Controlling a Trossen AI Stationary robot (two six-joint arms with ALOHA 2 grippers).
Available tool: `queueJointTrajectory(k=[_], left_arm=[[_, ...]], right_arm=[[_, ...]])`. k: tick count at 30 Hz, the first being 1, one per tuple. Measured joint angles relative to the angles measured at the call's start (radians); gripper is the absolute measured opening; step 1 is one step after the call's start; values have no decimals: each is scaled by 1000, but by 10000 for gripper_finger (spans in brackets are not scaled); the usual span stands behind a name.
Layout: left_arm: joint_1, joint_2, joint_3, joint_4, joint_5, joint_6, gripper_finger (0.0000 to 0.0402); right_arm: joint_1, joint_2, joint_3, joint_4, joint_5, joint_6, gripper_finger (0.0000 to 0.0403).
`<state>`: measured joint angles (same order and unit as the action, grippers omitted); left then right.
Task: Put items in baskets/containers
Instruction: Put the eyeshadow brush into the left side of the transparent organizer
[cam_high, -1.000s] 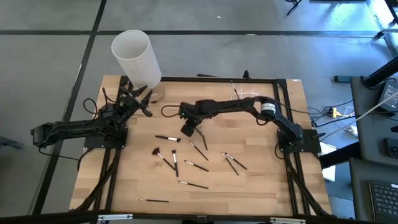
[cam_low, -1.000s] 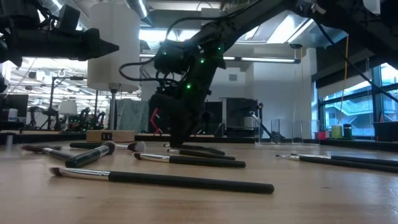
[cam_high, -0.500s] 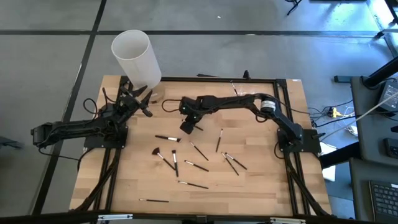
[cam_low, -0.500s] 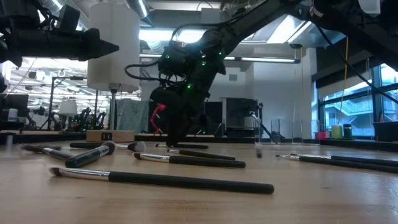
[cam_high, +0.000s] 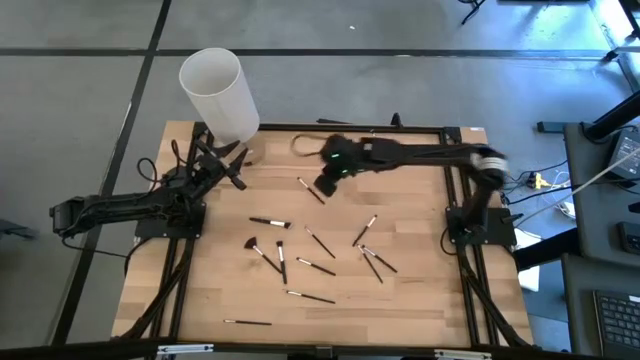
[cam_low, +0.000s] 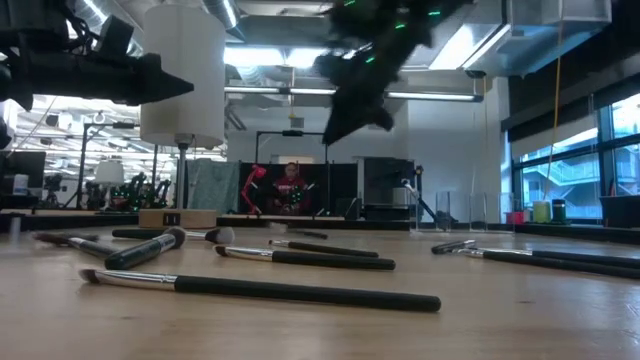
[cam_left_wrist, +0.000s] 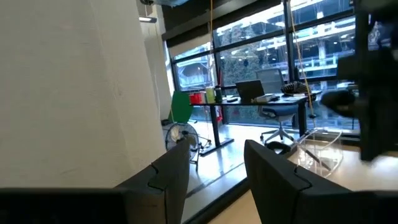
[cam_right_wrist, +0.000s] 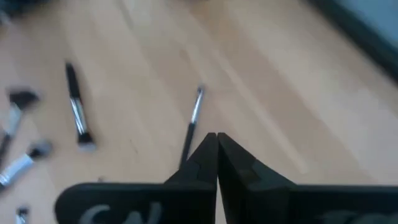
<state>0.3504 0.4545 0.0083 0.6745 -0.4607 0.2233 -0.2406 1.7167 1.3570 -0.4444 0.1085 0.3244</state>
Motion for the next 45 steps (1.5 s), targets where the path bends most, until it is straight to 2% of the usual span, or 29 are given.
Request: queueJointTrajectory(k=[4, 8, 12, 18, 24, 29, 33, 38, 42, 45], left_arm=[[0, 0, 0, 4, 21, -11, 148], [1, 0, 0, 30, 9, -25, 148], [1, 2, 0, 86, 11, -1, 148], [1, 4, 0, 117, 8, 58, 148], [1, 4, 0, 116, 7, 66, 148], [1, 4, 0, 116, 8, 32, 148], [1, 4, 0, 116, 9, 25, 148], [1, 4, 0, 116, 9, 23, 148], [1, 4, 0, 117, 9, 22, 148], [1, 4, 0, 117, 10, 21, 148]], right_arm=[[-38, -115, -223, 203, -37, 61, 10], [-74, -92, -265, 236, -107, 86, 16], [-79, 18, -149, 158, -161, 71, 23], [-75, 250, 195, -154, -128, 5, 43], [-70, 469, 476, -335, -129, 49, 92], [-55, 614, 651, -447, -161, 86, 131], [-39, 676, 730, -484, -153, 87, 141], [-24, 700, 741, -499, -148, 83, 141], [-23, 706, 721, -499, -131, 75, 123], [-24, 707, 712, -509, -132, 63, 95]])
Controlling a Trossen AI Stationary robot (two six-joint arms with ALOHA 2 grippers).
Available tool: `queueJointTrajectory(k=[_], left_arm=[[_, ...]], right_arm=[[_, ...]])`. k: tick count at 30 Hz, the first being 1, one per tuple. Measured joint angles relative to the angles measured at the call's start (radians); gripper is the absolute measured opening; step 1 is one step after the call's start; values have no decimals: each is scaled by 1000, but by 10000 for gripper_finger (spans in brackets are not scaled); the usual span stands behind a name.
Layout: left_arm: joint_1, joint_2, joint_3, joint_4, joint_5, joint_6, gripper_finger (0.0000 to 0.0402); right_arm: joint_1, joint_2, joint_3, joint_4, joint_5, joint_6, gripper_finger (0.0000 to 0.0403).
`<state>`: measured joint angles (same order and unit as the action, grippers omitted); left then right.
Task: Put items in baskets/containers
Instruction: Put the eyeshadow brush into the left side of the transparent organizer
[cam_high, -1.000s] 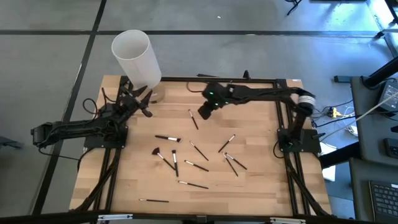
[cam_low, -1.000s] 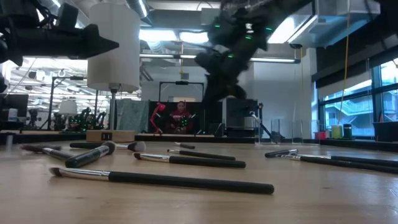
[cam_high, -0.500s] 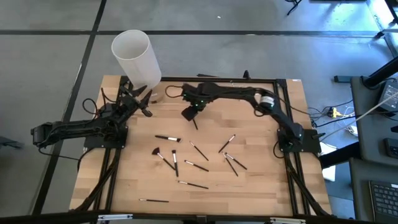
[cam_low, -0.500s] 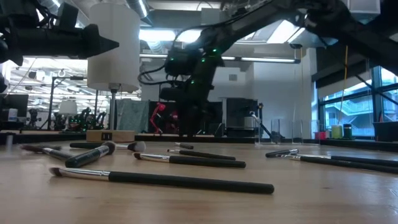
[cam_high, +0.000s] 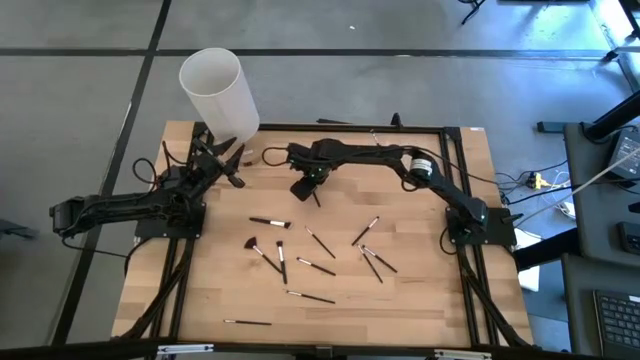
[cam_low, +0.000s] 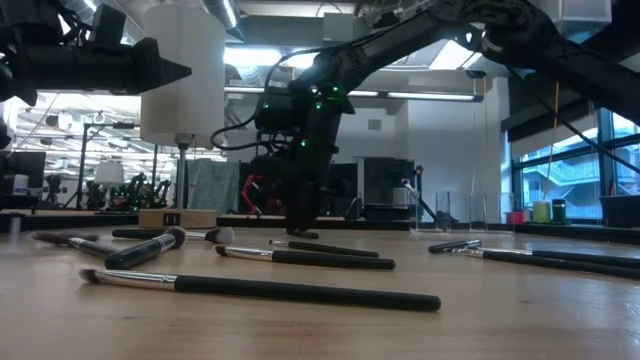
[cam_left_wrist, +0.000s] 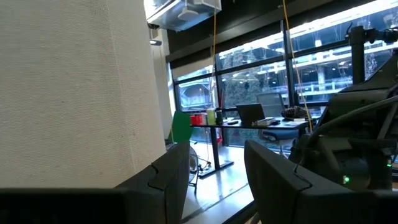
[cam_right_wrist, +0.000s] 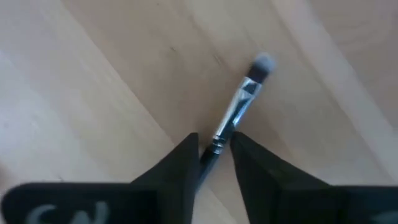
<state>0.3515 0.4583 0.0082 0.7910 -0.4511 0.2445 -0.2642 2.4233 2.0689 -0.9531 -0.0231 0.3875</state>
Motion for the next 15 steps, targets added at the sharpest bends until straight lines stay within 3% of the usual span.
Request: queueJointTrajectory(k=[7, 15], left_arm=[[0, 0, 0, -1, 0, -6, 148], [0, 0, 0, -12, 0, -10, 148]], right_arm=[[0, 0, -9, -69, -2, -53, 17], [3, 2, -11, -165, -7, -81, 36]])
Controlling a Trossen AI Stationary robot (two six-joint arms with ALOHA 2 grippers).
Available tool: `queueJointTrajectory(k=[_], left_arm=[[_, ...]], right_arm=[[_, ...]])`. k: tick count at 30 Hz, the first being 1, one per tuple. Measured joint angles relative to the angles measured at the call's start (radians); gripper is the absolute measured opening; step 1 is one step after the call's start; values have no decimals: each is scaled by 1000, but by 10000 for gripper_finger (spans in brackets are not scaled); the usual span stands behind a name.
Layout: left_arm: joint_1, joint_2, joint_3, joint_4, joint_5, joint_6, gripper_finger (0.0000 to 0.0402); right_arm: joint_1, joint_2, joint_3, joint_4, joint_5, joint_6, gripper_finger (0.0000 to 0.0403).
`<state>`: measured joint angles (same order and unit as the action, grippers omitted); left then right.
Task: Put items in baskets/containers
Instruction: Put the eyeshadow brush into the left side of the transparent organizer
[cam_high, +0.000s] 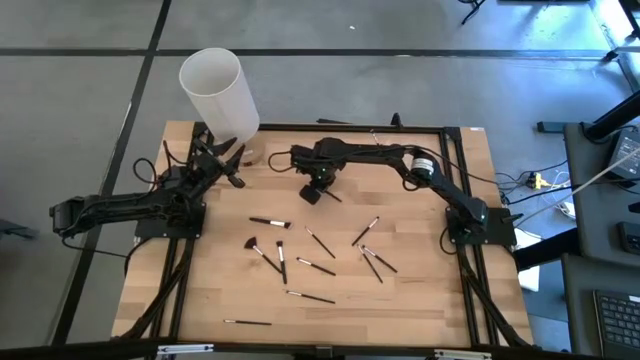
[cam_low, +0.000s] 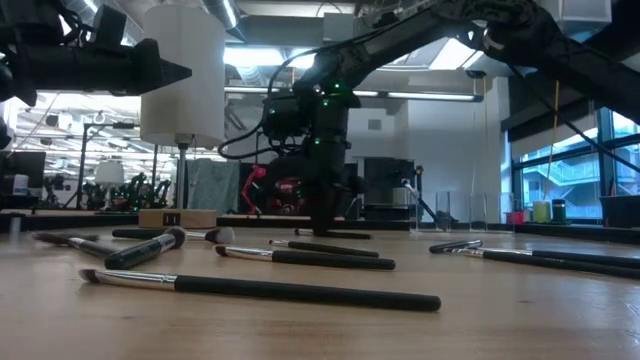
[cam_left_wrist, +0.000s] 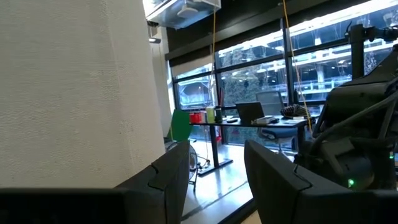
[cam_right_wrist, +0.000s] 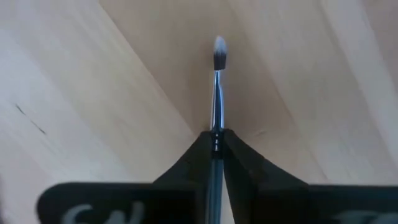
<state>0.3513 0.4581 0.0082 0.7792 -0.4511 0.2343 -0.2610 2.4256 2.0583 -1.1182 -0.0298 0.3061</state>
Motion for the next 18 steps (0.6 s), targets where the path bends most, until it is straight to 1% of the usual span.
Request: queueJointTrajectory(k=[7, 14, 18], left_arm=[[-2, 0, 0, -38, 1, -26, 148], [-2, 0, 0, -71, 1, -49, 148], [-2, 0, 0, -76, 1, -56, 148]], right_arm=[[18, 0, -3, -26, 11, -22, 16], [23, -9, 0, -35, 35, -67, 21], [23, -43, 6, -64, 34, -107, 20]])
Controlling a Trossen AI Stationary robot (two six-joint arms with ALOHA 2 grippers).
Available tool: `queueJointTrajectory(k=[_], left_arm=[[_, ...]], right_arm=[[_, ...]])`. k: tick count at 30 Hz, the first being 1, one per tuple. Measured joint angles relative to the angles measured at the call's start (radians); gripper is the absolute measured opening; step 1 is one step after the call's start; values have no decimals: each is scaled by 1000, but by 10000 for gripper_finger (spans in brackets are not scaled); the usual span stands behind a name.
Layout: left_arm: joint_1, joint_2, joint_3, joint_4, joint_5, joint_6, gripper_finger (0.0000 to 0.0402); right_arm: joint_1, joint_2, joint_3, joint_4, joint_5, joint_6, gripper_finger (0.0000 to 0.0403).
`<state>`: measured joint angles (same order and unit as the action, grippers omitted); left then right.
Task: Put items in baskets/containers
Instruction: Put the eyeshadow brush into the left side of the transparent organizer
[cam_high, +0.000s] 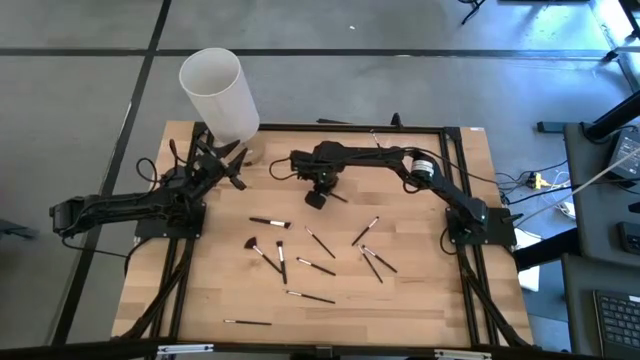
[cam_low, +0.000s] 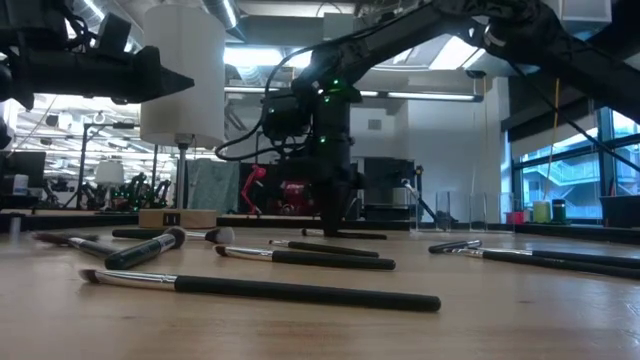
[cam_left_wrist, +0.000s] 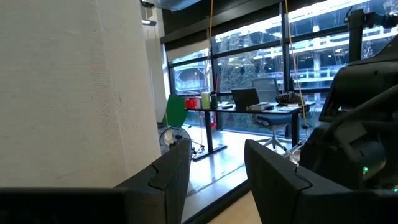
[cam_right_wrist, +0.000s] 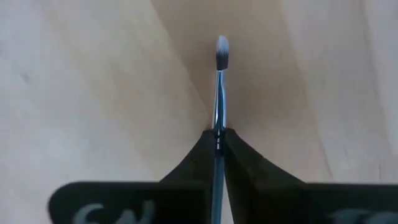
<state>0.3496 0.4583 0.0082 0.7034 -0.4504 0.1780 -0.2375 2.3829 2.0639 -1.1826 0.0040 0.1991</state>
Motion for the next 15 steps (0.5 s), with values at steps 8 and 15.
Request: queueJointTrajectory(k=[8, 15], left_arm=[[0, 0, 0, -27, 0, 0, 148], [-1, 0, 0, -65, 7, -35, 148]], right_arm=[[-20, -197, 5, 11, 41, -41, 27], [-65, -413, -109, 80, 161, -33, 25]])
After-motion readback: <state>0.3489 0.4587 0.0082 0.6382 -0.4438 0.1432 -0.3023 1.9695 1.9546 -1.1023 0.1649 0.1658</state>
